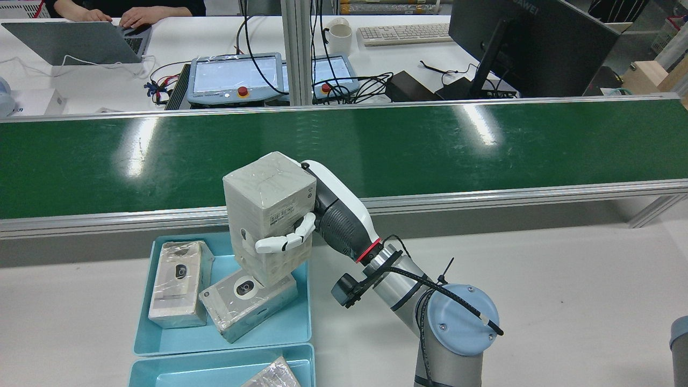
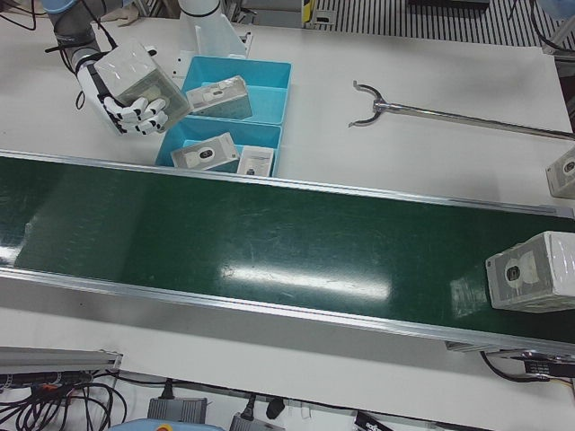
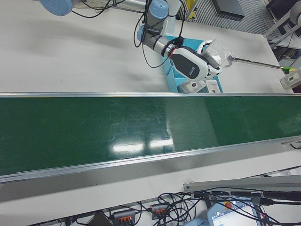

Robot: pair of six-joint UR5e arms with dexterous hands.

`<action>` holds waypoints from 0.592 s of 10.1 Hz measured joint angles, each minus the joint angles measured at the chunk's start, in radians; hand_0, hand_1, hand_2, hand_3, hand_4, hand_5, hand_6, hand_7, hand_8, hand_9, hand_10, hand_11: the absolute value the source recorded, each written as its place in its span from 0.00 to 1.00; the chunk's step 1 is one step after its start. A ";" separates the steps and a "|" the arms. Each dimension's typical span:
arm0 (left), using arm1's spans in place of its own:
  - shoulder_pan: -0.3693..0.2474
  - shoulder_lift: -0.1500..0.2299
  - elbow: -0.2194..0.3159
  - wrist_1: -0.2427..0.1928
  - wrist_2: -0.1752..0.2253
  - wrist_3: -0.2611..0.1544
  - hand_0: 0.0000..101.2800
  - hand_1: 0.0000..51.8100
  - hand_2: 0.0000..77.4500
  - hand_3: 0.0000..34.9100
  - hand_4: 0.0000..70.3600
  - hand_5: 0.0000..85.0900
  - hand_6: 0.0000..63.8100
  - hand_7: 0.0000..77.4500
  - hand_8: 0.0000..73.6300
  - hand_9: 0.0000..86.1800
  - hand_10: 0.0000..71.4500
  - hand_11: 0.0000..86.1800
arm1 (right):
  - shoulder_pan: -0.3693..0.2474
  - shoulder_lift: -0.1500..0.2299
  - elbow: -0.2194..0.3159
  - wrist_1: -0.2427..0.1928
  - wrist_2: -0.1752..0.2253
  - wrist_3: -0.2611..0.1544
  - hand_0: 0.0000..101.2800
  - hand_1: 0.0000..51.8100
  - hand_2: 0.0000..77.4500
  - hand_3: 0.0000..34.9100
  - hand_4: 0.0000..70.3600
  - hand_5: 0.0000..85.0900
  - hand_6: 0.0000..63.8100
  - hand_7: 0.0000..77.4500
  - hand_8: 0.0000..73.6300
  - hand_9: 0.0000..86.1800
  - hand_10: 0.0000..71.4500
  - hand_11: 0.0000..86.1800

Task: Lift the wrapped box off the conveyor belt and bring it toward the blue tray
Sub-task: 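Carry the wrapped box toward the blue tray with the right hand, then lower the wrapped box onto the blue tray and open the right hand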

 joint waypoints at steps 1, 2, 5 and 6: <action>0.000 0.000 0.000 0.000 0.000 0.000 0.00 0.00 0.01 0.00 0.00 0.01 0.00 0.00 0.01 0.00 0.01 0.01 | -0.009 0.008 -0.005 0.001 0.000 -0.013 0.45 0.01 0.40 0.00 0.11 0.78 0.70 0.45 0.47 0.53 0.66 0.56; 0.000 0.000 0.000 0.000 0.000 0.000 0.00 0.00 0.01 0.00 0.00 0.01 0.00 0.01 0.01 0.01 0.01 0.01 | -0.017 0.019 -0.012 0.002 -0.001 -0.021 0.44 0.01 0.40 0.00 0.11 0.78 0.70 0.45 0.43 0.40 0.63 0.54; 0.000 0.000 0.000 0.000 0.000 0.000 0.00 0.00 0.01 0.00 0.00 0.01 0.00 0.01 0.01 0.00 0.00 0.01 | -0.030 0.032 -0.024 0.001 -0.002 -0.029 0.44 0.02 0.40 0.00 0.10 0.78 0.70 0.45 0.30 0.23 0.26 0.30; 0.000 0.000 0.000 0.000 0.000 0.000 0.00 0.00 0.01 0.00 0.00 0.01 0.00 0.01 0.01 0.00 0.00 0.01 | -0.030 0.033 -0.026 0.001 -0.003 -0.030 0.44 0.02 0.40 0.00 0.10 0.78 0.70 0.45 0.20 0.18 0.14 0.25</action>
